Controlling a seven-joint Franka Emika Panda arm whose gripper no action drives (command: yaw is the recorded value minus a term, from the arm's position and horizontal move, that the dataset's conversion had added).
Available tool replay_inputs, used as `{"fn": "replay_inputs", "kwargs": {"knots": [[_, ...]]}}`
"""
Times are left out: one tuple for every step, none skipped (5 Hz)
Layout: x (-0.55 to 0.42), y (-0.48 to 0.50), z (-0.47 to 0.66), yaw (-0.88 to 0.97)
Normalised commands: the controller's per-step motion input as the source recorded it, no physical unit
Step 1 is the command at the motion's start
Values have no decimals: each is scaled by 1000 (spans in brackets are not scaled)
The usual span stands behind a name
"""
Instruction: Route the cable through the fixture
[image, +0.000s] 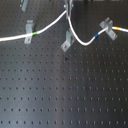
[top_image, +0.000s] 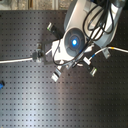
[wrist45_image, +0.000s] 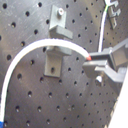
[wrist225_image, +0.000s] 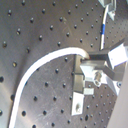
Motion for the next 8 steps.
{"fn": "replay_inputs", "kwargs": {"knots": [[189, 20, 198, 377], [155, 2, 134, 306], [154, -11, 128, 300], [-156, 22, 210, 29], [0, 0, 28, 0], [38, 217, 161, 57], [36, 190, 234, 69], [161, 79, 247, 51]]}}
